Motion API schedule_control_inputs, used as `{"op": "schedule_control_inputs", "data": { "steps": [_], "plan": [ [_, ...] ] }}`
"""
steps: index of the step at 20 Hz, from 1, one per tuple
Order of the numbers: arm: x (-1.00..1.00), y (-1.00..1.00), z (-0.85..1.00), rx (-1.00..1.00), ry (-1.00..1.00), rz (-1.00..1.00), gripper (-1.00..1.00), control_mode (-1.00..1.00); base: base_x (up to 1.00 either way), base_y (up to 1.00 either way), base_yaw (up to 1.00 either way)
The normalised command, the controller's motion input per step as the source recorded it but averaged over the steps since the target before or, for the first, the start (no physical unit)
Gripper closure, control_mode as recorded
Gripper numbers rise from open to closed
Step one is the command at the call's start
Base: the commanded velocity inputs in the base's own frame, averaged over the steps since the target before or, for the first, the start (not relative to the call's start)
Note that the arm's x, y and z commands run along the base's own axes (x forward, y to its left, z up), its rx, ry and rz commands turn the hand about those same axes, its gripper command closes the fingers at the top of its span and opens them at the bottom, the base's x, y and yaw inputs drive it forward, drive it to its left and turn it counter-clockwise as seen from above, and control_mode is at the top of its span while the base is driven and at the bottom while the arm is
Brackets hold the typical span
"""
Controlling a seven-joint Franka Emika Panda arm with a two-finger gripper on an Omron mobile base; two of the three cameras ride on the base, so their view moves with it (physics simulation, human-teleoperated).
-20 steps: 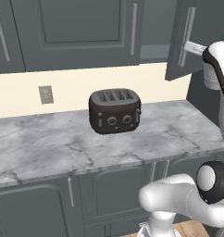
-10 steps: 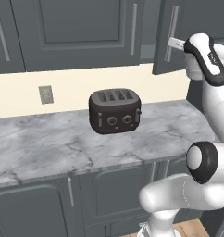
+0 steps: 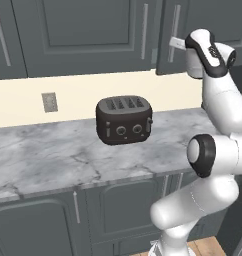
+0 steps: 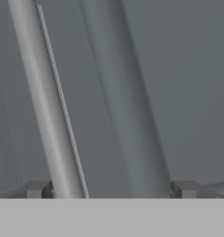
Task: Close all open cabinet doors.
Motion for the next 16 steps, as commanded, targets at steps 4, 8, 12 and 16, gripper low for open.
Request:
{"op": "schedule_control_inputs", "data": {
  "steps": [4, 8, 12, 16],
  "plan": [
    [0.50, 0.00, 0.00, 0.00, 0.03, 0.01, -1.00, -1.00, 0.00, 0.00, 0.00],
    [0.51, 0.00, 0.00, 0.00, 0.04, 0.01, -1.00, -1.00, 0.00, 0.00, 0.00],
    [0.51, 0.00, 0.00, 0.00, 0.04, 0.01, -1.00, -1.00, 0.00, 0.00, 0.00],
    [0.44, 0.00, 0.00, 0.00, 0.03, 0.01, -1.00, -1.00, 0.00, 0.00, 0.00]
  ]
}}
